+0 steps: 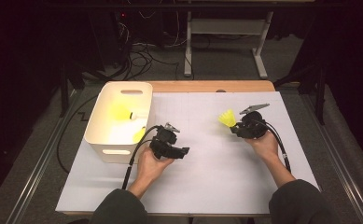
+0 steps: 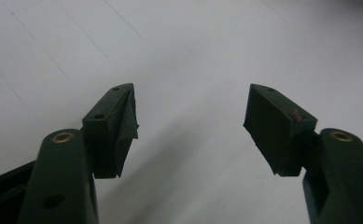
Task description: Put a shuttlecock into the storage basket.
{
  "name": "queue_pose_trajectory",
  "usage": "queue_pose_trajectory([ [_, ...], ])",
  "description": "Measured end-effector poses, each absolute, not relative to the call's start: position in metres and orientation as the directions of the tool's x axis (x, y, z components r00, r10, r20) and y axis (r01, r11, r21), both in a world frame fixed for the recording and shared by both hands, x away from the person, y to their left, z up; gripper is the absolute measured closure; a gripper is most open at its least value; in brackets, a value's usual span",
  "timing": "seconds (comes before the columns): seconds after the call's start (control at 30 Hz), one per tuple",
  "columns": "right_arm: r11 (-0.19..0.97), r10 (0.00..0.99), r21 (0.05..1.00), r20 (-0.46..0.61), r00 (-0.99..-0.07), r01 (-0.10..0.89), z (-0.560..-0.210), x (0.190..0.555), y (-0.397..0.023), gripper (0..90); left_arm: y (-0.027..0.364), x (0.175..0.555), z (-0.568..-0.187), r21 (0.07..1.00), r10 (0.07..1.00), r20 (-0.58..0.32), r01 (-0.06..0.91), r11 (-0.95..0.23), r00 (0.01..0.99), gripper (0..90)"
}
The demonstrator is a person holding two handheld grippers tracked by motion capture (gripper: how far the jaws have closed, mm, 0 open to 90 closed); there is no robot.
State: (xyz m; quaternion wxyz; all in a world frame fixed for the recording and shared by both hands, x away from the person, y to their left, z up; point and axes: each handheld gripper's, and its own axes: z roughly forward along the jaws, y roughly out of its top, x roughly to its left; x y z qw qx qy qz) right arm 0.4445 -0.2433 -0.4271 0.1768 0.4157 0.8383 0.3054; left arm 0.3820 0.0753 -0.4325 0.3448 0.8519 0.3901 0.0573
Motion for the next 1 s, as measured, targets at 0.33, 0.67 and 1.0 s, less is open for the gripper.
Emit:
queue_pose_trajectory([
  [0.33, 0.515, 0.752, 0.666, -0.049, -0.657, 0.540, -0.419, 0.422, -0.234, 65.6, 0.074, 0.378, -0.430, 0.643, 0.690, -0.173, 0.611, -0.461, 0.703, 36.2],
  [0.67, 0.538, 0.714, 0.667, -0.035, -0.699, 0.516, -0.419, 0.400, -0.229, 65.6, 0.074, 0.376, -0.428, 0.645, 0.684, -0.168, 0.604, -0.468, 0.709, 37.8],
  [1.0, 0.561, 0.676, 0.657, -0.012, -0.736, 0.504, -0.427, 0.381, -0.219, 65.6, 0.074, 0.371, -0.425, 0.656, 0.674, -0.165, 0.590, -0.470, 0.720, 37.0],
])
